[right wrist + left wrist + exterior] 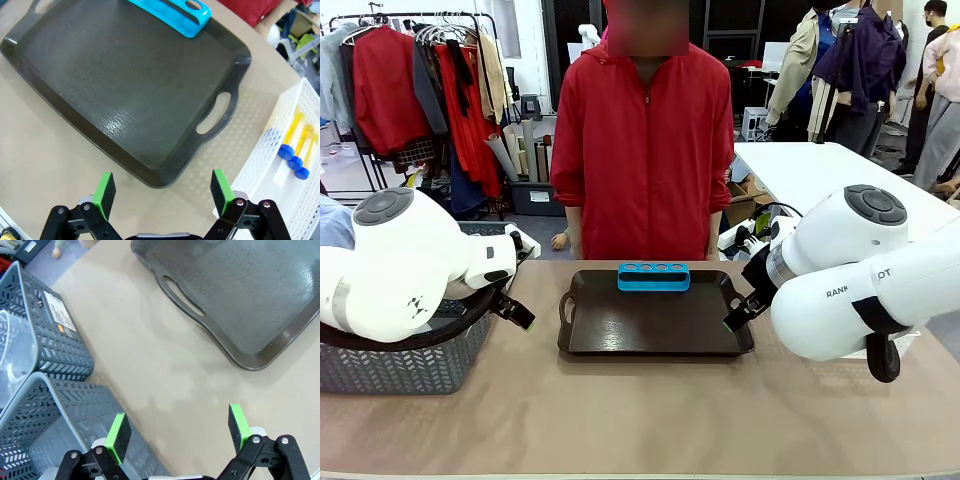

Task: Prepare the laboratory tools.
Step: Pick up one Small flask and place it on the Handle tray.

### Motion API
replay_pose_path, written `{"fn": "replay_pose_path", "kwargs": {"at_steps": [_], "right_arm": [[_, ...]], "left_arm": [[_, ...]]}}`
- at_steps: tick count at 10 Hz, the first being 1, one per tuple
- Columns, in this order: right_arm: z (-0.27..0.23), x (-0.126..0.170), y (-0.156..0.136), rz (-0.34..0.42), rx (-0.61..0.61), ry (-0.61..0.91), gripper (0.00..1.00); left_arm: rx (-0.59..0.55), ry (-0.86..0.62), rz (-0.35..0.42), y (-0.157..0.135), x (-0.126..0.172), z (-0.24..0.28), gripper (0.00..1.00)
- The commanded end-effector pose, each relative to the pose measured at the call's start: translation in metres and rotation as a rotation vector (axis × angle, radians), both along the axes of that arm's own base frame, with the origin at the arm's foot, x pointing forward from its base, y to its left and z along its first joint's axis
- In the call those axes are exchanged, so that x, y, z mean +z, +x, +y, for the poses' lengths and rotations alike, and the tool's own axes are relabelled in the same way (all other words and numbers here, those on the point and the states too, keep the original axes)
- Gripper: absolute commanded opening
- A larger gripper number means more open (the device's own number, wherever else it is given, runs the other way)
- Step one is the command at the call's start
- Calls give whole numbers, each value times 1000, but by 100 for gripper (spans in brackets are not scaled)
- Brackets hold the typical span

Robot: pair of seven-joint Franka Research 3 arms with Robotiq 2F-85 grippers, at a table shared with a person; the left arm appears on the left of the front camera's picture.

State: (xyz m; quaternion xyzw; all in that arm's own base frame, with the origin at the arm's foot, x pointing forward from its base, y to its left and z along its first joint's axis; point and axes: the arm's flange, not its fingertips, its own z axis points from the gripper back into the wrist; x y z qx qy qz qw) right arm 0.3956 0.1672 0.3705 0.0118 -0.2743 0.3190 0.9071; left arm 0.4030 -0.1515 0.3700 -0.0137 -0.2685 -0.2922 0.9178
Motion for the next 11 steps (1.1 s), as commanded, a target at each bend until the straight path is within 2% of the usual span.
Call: {"fn": "replay_pose_path", "kwargs": {"at_steps": [1, 6, 9, 11], "right_arm": [[0, 0, 0, 0, 0, 1, 100], [0, 0, 0, 0, 0, 0, 100], [19, 9, 1, 59, 82, 72, 100], [24, 19, 6, 102, 95, 114, 100]], "left_arm": [[0, 0, 0, 0, 0, 0, 100], [0, 0, 0, 0, 0, 0, 100], [-82, -38, 75, -2, 13, -5, 100], [-158, -82, 144, -6, 30, -11, 100]]}}
